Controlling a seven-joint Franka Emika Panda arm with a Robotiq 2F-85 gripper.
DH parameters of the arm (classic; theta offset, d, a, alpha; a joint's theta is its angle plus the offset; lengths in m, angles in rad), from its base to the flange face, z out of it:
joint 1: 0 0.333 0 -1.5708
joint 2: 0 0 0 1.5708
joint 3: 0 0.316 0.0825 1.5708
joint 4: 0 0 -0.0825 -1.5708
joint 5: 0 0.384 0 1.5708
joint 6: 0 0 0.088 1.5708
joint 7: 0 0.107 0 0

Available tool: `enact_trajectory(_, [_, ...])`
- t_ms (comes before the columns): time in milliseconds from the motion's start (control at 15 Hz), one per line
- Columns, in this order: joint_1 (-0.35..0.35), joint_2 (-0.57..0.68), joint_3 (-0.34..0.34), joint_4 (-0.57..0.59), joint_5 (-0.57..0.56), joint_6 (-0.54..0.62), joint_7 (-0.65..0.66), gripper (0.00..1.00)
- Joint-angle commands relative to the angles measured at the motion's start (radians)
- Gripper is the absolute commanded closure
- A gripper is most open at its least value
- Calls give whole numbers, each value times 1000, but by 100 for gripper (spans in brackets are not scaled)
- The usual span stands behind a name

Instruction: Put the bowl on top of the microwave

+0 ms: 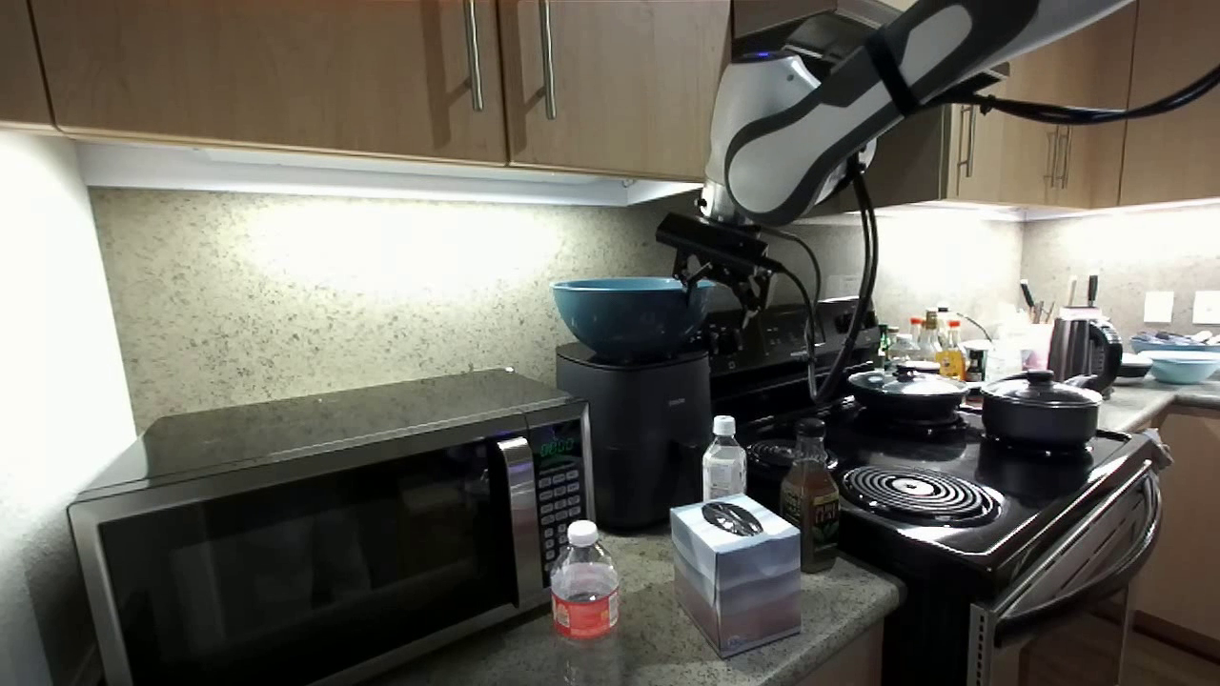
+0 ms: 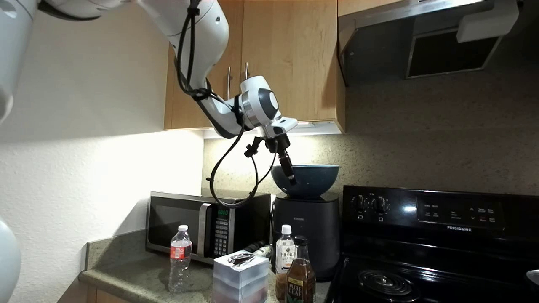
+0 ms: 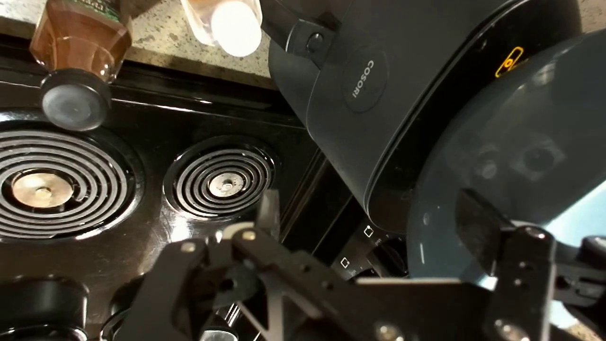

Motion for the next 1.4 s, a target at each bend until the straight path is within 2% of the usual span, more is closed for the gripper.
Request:
enact_trajectory(0, [16,41,-14,33,-27,-10,39,3])
enact_trajectory(67, [19,40,-15,35,-19,-11,37,5])
enact_trajectory(267, [22,-14,-1,24,62,-61,-41,0])
enact_trajectory(467, [31,-67,5,7,52,-47,-35,0])
enact_trajectory(733, [33,-116,24,10,43,-86,-27,0])
enact_trajectory(1000, [26,-62,35,42,54,-66,-25,0])
enact_trajectory(1333, [32,38,11,86,-56,0,58,0])
